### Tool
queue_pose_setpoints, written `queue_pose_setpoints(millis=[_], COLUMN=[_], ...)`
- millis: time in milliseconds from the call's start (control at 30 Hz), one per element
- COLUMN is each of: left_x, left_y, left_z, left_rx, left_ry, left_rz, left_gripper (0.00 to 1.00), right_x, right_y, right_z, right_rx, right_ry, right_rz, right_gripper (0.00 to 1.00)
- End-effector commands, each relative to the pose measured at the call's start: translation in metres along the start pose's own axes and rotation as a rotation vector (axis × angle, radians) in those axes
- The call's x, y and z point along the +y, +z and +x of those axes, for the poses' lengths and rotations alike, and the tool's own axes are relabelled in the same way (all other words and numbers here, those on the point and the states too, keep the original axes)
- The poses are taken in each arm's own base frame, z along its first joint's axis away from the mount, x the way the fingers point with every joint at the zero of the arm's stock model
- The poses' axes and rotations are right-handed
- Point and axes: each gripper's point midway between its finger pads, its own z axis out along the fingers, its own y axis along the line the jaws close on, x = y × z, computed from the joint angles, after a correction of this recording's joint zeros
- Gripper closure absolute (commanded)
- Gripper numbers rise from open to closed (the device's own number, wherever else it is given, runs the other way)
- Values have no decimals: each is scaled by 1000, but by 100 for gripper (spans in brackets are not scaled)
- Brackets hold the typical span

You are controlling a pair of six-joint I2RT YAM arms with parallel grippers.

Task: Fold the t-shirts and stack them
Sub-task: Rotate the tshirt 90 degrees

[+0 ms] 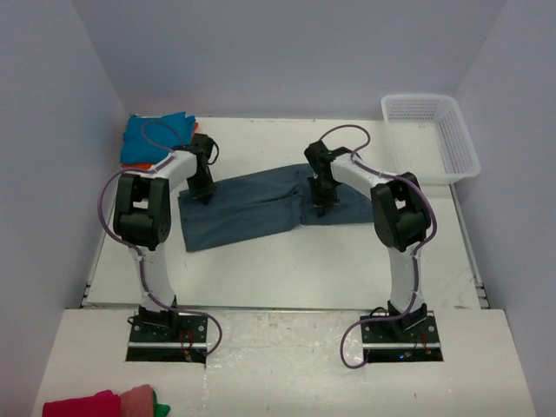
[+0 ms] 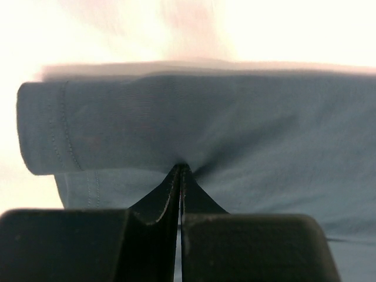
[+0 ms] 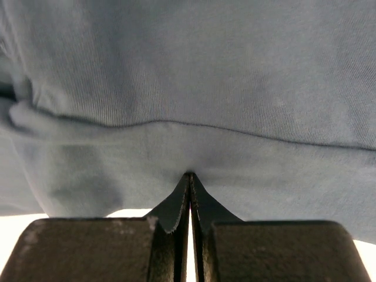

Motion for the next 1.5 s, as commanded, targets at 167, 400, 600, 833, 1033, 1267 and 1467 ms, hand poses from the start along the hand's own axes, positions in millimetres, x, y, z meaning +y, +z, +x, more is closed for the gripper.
queue_pose_setpoints(millis=[167,400,600,833,1033,1267,1467], left_x=[12,17,1,-21,-45,-130,-257], left_y=[-17,-30,-45,-76,-118,-195,-196], left_z=[82,113,142,171,177,107,89], left_rx=[123,141,148,101,-63,-313,-297], left_ry=[54,77,116,161,228,449,737], left_rz=[-14,11,56,134,181,461,832], left_gripper=[100,100,100,100,100,100,100], right_x=[-20,-35,-16,-9,-12,-21,-16], right_y=[3,-3,-18,-26,-127,-235,-228], right_z=[-32,-64,-108,-150,-186,-125,-29], right_rx=[0,12,-70,-203,-532,-668,-586], right_ry=[65,98,87,42,24,108,91], right_rz=[20,15,-56,-80,-115,-219,-325], right_gripper=[100,100,99,100,100,100,100])
